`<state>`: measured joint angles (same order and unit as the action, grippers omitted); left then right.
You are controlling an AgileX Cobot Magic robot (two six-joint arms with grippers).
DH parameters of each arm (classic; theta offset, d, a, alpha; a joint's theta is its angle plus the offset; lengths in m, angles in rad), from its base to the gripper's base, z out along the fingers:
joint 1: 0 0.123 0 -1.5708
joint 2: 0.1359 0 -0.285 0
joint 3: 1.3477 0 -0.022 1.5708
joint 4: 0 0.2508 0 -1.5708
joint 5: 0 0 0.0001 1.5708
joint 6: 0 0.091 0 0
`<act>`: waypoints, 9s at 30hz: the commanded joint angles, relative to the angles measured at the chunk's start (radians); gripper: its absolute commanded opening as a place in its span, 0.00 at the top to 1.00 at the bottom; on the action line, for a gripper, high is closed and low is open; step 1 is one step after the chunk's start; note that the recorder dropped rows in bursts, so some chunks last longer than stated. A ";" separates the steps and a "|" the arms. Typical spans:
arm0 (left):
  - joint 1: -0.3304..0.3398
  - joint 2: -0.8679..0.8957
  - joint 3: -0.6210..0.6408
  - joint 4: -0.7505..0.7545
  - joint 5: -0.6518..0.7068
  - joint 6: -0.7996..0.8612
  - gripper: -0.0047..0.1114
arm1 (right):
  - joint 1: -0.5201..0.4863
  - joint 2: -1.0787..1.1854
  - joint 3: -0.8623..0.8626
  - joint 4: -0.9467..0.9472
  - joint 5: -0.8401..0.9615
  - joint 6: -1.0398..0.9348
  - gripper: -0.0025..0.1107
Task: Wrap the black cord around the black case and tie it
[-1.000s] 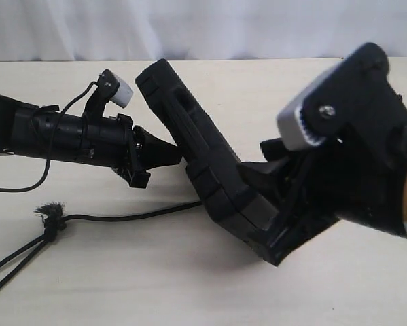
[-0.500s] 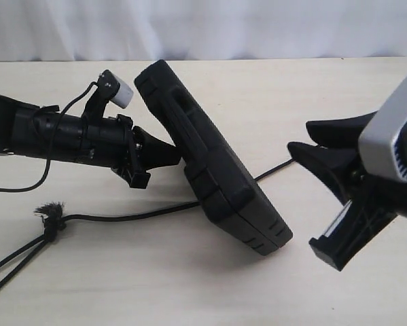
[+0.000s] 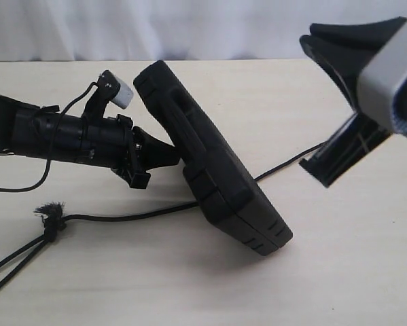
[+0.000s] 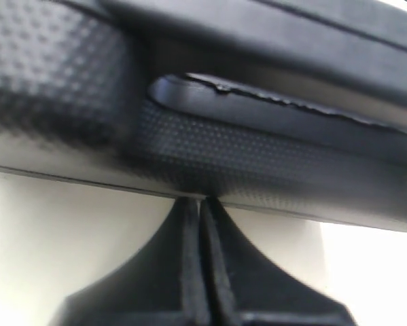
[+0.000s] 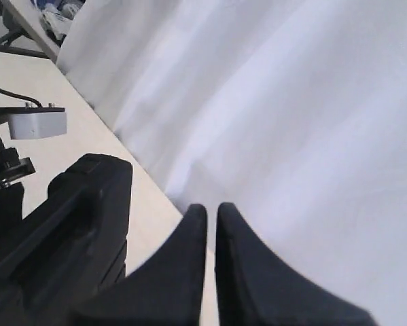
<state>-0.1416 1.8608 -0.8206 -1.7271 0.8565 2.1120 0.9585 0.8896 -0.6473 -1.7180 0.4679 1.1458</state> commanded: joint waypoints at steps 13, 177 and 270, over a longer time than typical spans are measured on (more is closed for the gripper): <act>-0.005 -0.002 -0.007 -0.017 0.005 0.029 0.96 | -0.005 -0.040 -0.256 -0.026 0.254 0.307 0.94; -0.485 0.146 -0.238 2.441 -0.017 -0.942 0.96 | -0.123 0.911 0.286 2.569 -1.584 -1.684 0.94; -0.223 0.141 -0.409 1.594 -0.107 -2.657 0.52 | -0.123 0.911 0.286 2.561 -1.512 -1.684 0.94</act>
<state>-0.3727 2.0078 -1.2684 -0.1375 0.8481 -0.4553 0.8415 1.7933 -0.3680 0.8361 -1.1753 -0.5623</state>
